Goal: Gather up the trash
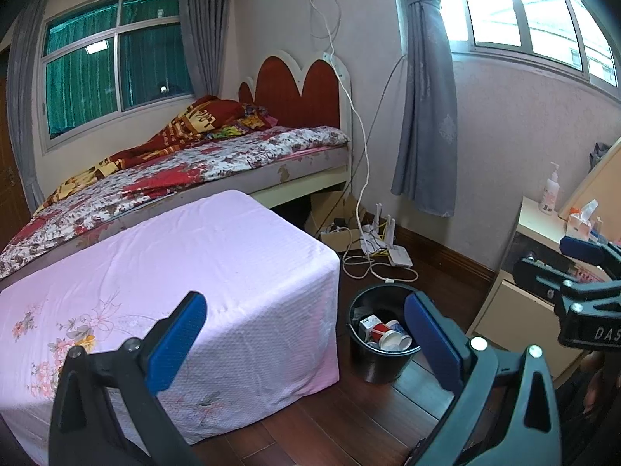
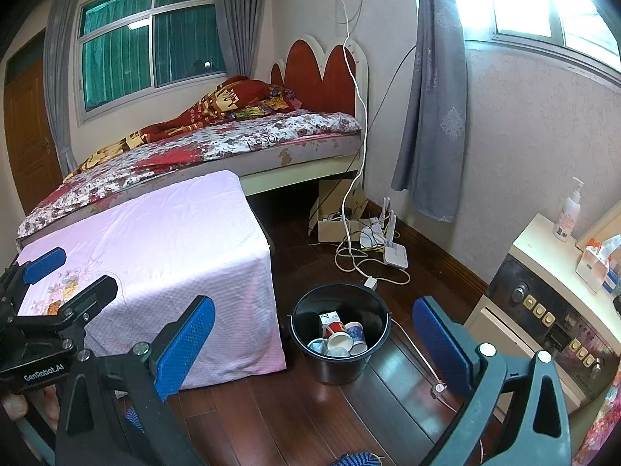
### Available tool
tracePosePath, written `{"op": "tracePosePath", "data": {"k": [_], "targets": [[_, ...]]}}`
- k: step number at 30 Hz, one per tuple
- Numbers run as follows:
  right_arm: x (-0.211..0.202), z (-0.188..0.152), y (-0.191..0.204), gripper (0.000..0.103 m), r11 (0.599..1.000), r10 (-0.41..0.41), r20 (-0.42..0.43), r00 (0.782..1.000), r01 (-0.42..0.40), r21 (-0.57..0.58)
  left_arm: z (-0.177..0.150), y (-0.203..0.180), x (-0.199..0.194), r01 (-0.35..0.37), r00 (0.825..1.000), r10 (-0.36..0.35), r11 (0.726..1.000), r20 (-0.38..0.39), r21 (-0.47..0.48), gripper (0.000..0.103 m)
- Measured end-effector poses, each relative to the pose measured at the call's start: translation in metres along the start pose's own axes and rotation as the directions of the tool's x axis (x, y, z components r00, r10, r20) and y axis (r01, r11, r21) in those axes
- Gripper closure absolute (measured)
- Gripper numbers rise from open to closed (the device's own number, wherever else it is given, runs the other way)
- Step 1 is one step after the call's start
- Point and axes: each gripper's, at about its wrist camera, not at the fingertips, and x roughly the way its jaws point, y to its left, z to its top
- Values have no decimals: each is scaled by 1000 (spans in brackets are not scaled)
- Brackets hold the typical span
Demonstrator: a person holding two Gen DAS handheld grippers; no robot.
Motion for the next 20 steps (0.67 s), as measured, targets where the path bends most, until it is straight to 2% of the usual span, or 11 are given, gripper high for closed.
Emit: {"op": "tracePosePath", "data": {"k": [15,20], "targets": [[0,-9,-1,0,1000,-6,-9,1000,6,-7,-3,-4,2,16,1000,-16,999,0,32,1],[0,-11,-3,0,1000,-8,-14,1000,8,-7,-3,-4,4,58,998,-57,998,-18,41,1]]}}
